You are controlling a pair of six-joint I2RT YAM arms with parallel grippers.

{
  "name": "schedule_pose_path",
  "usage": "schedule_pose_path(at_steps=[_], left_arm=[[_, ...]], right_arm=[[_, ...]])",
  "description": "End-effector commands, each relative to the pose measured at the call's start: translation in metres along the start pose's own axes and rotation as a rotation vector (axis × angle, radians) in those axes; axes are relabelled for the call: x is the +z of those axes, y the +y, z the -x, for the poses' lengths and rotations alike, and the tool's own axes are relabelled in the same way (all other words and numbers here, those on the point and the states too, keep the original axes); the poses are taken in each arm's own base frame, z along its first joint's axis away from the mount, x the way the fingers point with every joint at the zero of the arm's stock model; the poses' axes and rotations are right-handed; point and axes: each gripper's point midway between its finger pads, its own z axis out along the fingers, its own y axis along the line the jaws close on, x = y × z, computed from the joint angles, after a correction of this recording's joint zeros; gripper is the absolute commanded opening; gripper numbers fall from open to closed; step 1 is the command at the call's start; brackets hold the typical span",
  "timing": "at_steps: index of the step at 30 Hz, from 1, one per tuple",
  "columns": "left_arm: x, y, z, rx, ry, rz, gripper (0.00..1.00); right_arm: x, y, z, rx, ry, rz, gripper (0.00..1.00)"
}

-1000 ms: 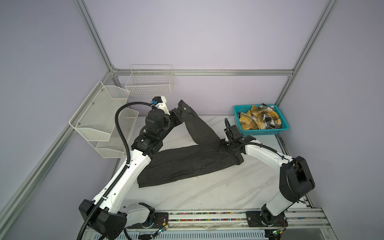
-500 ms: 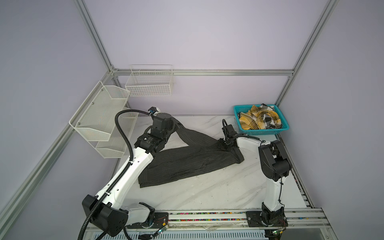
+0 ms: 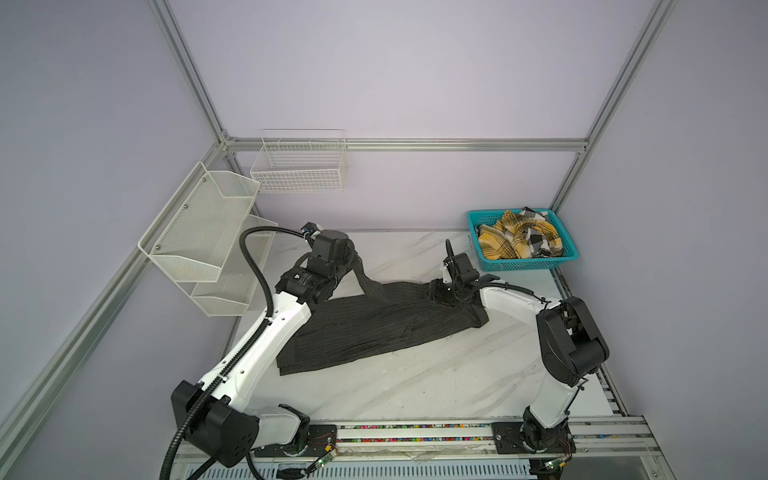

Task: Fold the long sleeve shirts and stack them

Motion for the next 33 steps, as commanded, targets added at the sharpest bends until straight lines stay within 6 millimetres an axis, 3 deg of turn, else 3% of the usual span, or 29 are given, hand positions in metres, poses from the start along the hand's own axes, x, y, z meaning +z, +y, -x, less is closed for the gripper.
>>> schedule_pose_path(at_steps=[1, 5, 10, 12, 16, 18, 25, 33], left_arm=[[-0.029, -0.076, 0.041, -0.081, -0.077, -0.220, 0.00], [-0.027, -0.101, 0.043, -0.079, -0.086, -0.257, 0.00], [-0.035, -0.107, 0.047, -0.078, -0.103, -0.278, 0.00], [-0.036, -0.104, 0.045, -0.079, -0.100, -0.276, 0.00], [-0.034, -0.096, 0.036, -0.085, -0.083, -0.259, 0.00], [-0.048, -0.093, 0.040, -0.095, -0.093, -0.277, 0.00], [-0.058, -0.077, 0.035, -0.094, -0.090, -0.257, 0.00], [-0.062, -0.056, 0.030, -0.099, -0.094, -0.201, 0.00]], right_arm=[[-0.012, 0.026, 0.000, -0.044, -0.097, 0.075, 0.55], [-0.005, 0.008, -0.004, 0.016, -0.133, 0.014, 0.63], [0.001, -0.017, 0.025, 0.135, -0.143, 0.009, 0.66], [-0.005, -0.022, 0.042, 0.183, -0.164, 0.044, 0.66], [-0.005, -0.020, 0.054, 0.270, -0.153, 0.126, 0.68], [-0.002, -0.020, 0.056, 0.323, -0.149, 0.159, 0.66], [0.029, -0.033, 0.048, 0.475, -0.061, 0.167, 0.48], [0.030, -0.056, 0.057, 0.550, -0.075, 0.149, 0.59]])
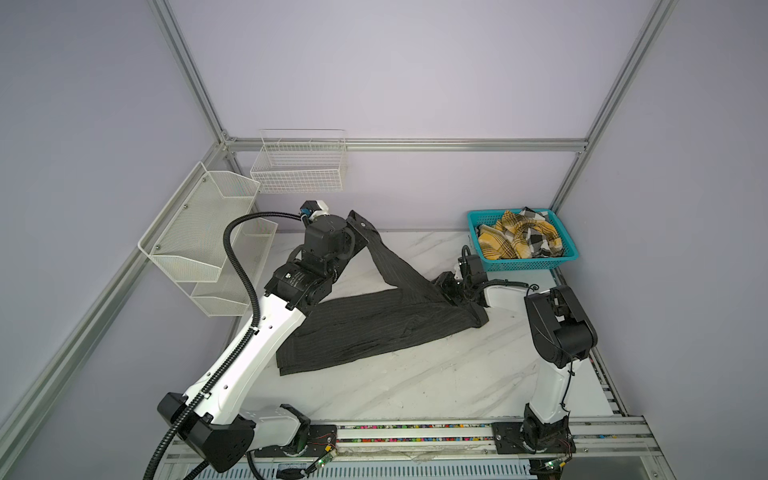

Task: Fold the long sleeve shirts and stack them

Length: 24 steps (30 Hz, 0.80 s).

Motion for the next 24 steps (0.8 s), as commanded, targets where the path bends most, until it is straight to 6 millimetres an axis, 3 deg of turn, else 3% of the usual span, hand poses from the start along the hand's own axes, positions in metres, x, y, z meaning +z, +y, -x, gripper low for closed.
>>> schedule_pose_path(at_steps=[1, 4, 6, 8, 11, 13, 18, 24], left_arm=[[-0.006, 0.021, -0.004, -0.013, -0.012, 0.058, 0.00], [-0.010, 0.036, -0.010, -0.025, -0.004, 0.095, 0.00], [-0.014, 0.046, -0.013, -0.031, -0.005, 0.119, 0.00], [-0.019, 0.058, -0.015, -0.035, -0.011, 0.152, 0.00], [-0.029, 0.080, -0.015, -0.032, -0.028, 0.225, 0.00], [-0.038, 0.108, -0.018, -0.031, -0.046, 0.330, 0.00], [-0.056, 0.181, -0.028, 0.006, -0.102, 0.535, 0.00], [-0.030, 0.245, -0.046, -0.027, -0.065, 0.513, 0.00]], right_arm=[[-0.004, 0.007, 0.015, 0.046, -0.023, 0.034, 0.60], [-0.001, 0.007, 0.018, 0.053, -0.022, 0.031, 0.49], [0.005, 0.000, 0.018, 0.067, -0.011, 0.000, 0.47], [0.013, -0.015, 0.014, 0.094, 0.013, -0.047, 0.37], [0.027, -0.040, 0.004, 0.114, 0.068, -0.118, 0.32], [0.033, -0.054, -0.003, 0.124, 0.097, -0.155, 0.24], [0.036, -0.068, -0.007, 0.127, 0.102, -0.192, 0.23], [0.036, -0.077, -0.009, 0.101, 0.113, -0.227, 0.23]])
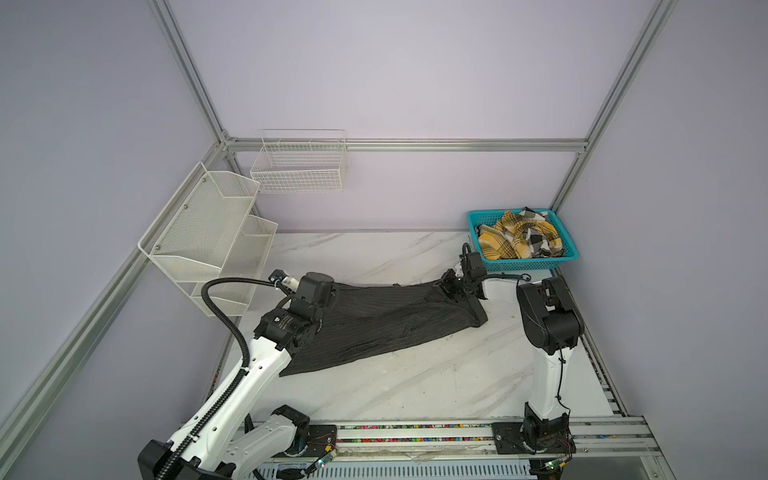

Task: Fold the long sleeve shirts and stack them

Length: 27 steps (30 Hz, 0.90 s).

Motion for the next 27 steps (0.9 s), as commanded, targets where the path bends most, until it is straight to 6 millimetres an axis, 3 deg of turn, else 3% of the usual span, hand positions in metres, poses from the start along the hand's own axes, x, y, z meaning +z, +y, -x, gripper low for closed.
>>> schedule_pose_path(at_steps=[1, 4, 11, 17, 22, 24, 26, 27], left_arm=[[0.026, 0.007, 0.000, -0.018, -0.019, -0.077, 0.00], [0.042, 0.008, 0.002, 0.010, -0.049, -0.121, 0.00], [0.070, 0.064, -0.022, 0.032, 0.027, 0.146, 0.00], [0.081, 0.100, -0.040, 0.033, 0.053, 0.312, 0.00], [0.079, 0.117, -0.044, -0.010, 0.025, 0.354, 0.00], [0.081, 0.125, -0.049, -0.011, 0.021, 0.367, 0.00], [0.084, 0.133, -0.056, -0.002, 0.039, 0.388, 0.00], [0.086, 0.136, -0.061, 0.005, 0.056, 0.400, 0.05]], right_arm=[[0.012, -0.062, -0.022, 0.050, 0.068, -0.193, 0.23], [0.012, -0.064, -0.024, 0.035, 0.078, -0.202, 0.23], [0.008, -0.061, -0.021, -0.001, 0.073, -0.217, 0.23], [0.005, -0.058, -0.019, -0.060, 0.076, -0.232, 0.23], [0.006, -0.060, -0.019, -0.084, 0.083, -0.248, 0.25], [0.003, -0.052, -0.017, -0.117, 0.080, -0.249, 0.29], [-0.008, -0.032, -0.012, -0.176, 0.056, -0.232, 0.37], [-0.016, -0.018, -0.008, -0.210, 0.036, -0.219, 0.42]])
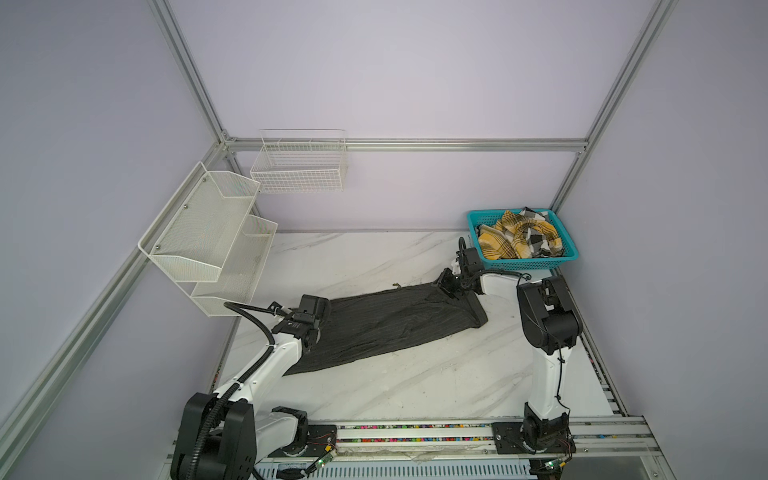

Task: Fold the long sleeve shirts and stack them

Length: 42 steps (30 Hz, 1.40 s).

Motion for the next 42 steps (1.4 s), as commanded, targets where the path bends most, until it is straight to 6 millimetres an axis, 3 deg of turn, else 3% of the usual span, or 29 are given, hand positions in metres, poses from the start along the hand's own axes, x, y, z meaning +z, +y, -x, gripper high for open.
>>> schedule_pose_path(at_steps=[1, 2, 3, 6, 10, 12, 14, 16, 18, 22, 26, 31, 36, 38, 42], left_arm=[[0.011, 0.022, -0.007, -0.006, -0.016, 0.080, 0.21], [0.013, 0.024, -0.009, 0.003, -0.006, 0.093, 0.43], [0.015, 0.027, -0.011, 0.009, 0.002, 0.112, 0.54], [0.014, 0.028, -0.011, 0.030, 0.014, 0.139, 0.64], [-0.004, 0.029, 0.005, 0.031, -0.006, 0.192, 0.72], [-0.017, 0.024, 0.014, 0.020, -0.013, 0.167, 0.69], [-0.028, 0.011, 0.020, 0.010, -0.016, 0.101, 0.59], [-0.035, -0.003, 0.021, 0.016, -0.005, 0.040, 0.42], [-0.038, -0.019, 0.017, 0.031, 0.011, -0.009, 0.32], [-0.035, -0.045, -0.003, 0.113, 0.042, -0.040, 0.19], [-0.014, -0.052, -0.028, 0.145, 0.102, -0.031, 0.13], [0.009, -0.041, -0.061, 0.186, 0.178, 0.026, 0.10], [0.008, -0.031, -0.089, 0.224, 0.239, 0.028, 0.09], [0.001, -0.029, -0.086, 0.227, 0.239, 0.025, 0.15], [-0.031, -0.045, -0.033, 0.233, 0.083, -0.051, 0.41]], right_arm=[[-0.018, -0.010, -0.008, -0.064, 0.013, -0.134, 0.45], [-0.028, 0.002, -0.005, -0.107, -0.003, -0.134, 0.49], [-0.039, 0.014, -0.003, -0.152, -0.017, -0.138, 0.51], [-0.067, 0.032, -0.009, -0.260, -0.037, -0.193, 0.56], [-0.101, 0.025, -0.032, -0.326, -0.047, -0.264, 0.62], [-0.112, 0.012, -0.048, -0.337, -0.035, -0.302, 0.63], [-0.114, -0.006, -0.066, -0.326, -0.011, -0.326, 0.62], [-0.107, -0.024, -0.081, -0.302, 0.023, -0.334, 0.57], [-0.096, -0.037, -0.089, -0.279, 0.055, -0.347, 0.52], [-0.071, -0.049, -0.082, -0.251, 0.063, -0.361, 0.46], [-0.052, -0.061, -0.058, -0.226, 0.038, -0.397, 0.44], [-0.041, -0.081, -0.023, -0.167, 0.018, -0.435, 0.43], [-0.038, -0.075, -0.008, -0.189, 0.023, -0.445, 0.40], [-0.047, -0.065, -0.008, -0.194, 0.013, -0.424, 0.40], [-0.068, -0.047, -0.016, -0.234, -0.004, -0.402, 0.39]])
